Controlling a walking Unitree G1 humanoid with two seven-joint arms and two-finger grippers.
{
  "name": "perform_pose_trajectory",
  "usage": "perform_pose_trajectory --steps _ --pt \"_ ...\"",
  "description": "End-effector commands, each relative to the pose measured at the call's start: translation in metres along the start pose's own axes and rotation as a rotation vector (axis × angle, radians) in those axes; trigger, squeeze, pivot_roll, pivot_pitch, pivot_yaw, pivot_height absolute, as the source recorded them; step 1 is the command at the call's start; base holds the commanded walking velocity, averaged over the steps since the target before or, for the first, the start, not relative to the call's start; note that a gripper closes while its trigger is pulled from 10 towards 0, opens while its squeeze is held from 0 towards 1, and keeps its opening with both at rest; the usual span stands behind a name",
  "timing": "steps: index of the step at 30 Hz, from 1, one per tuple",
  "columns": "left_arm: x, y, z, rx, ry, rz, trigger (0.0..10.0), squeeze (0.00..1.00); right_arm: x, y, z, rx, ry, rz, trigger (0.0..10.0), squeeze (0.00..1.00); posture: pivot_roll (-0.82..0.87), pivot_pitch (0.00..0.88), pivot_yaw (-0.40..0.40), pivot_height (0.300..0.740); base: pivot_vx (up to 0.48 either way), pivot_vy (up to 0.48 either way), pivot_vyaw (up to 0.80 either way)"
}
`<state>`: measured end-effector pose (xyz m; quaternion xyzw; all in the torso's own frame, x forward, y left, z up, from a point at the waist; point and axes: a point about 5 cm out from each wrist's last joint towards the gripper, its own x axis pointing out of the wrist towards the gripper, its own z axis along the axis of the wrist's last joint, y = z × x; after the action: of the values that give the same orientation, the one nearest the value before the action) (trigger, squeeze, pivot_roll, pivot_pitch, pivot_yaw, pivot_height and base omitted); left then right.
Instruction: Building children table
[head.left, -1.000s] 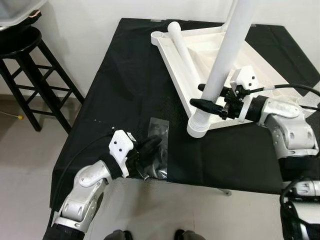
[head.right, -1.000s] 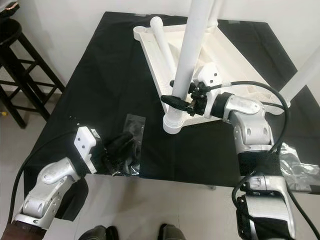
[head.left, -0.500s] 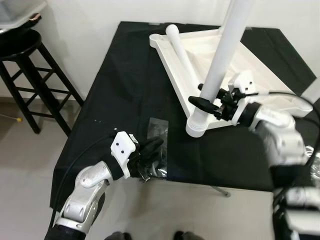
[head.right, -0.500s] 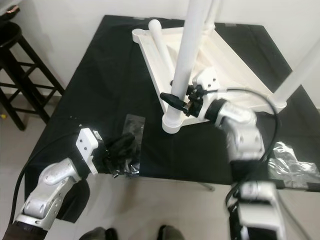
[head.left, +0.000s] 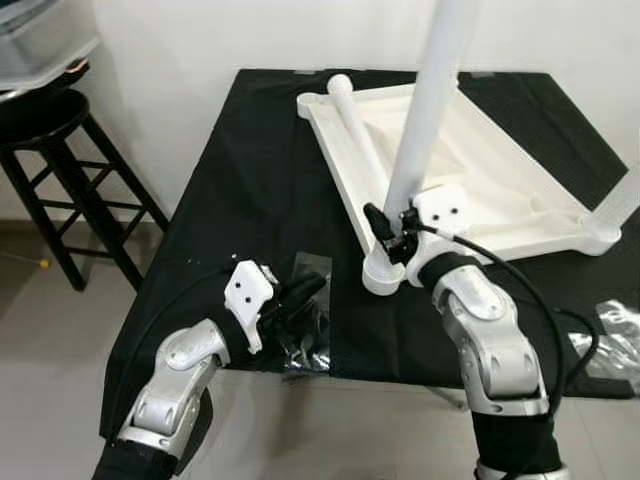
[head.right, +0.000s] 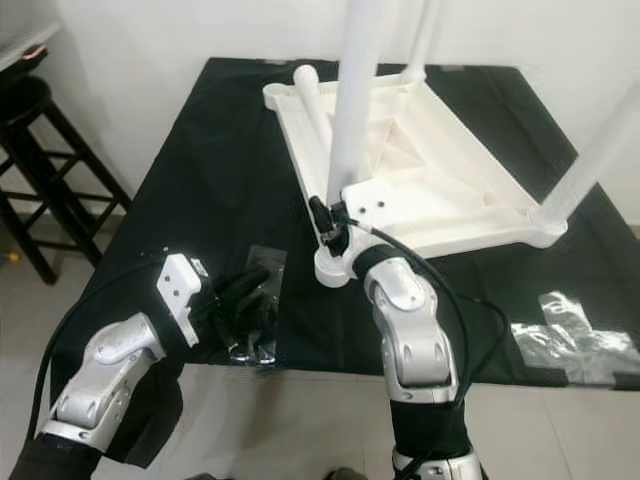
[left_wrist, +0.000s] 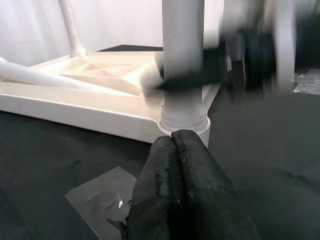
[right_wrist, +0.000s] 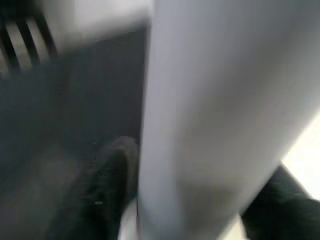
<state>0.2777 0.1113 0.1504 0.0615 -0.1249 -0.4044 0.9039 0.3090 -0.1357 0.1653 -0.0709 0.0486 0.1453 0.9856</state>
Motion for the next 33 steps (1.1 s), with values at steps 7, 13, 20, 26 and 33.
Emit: perform_pose_trajectory --steps 7,13,20,26,33 --pt "-0.001 0.001 -0.004 0.001 0.013 0.001 10.0 0.00 0.008 0.001 0.041 0.010 -0.167 0.374 10.0 0.00 0.01 0.142 -0.015 0.740 0.000 0.000 0.00" --pt "0.000 0.001 -0.005 -0.001 0.011 0.002 10.0 0.00 0.010 -0.014 0.038 -0.153 -0.133 0.663 10.0 0.00 0.01 0.140 -0.017 0.740 0.000 0.000 0.00" --pt "-0.001 0.000 -0.005 0.002 0.013 -0.001 10.0 0.00 0.041 -0.032 0.043 -0.102 -0.110 0.659 5.1 0.00 0.03 0.142 -0.018 0.740 0.000 0.000 0.00" --pt "-0.002 -0.001 -0.005 0.001 0.013 0.002 10.0 0.00 0.047 -0.037 0.048 -0.105 -0.124 0.681 0.0 0.00 0.03 0.147 -0.021 0.740 0.000 0.000 0.00" --pt "-0.001 -0.001 -0.005 0.001 0.011 0.001 10.0 0.00 0.048 -0.044 0.041 -0.124 -0.123 0.621 0.0 0.00 0.03 0.148 -0.023 0.740 0.000 0.000 0.00"
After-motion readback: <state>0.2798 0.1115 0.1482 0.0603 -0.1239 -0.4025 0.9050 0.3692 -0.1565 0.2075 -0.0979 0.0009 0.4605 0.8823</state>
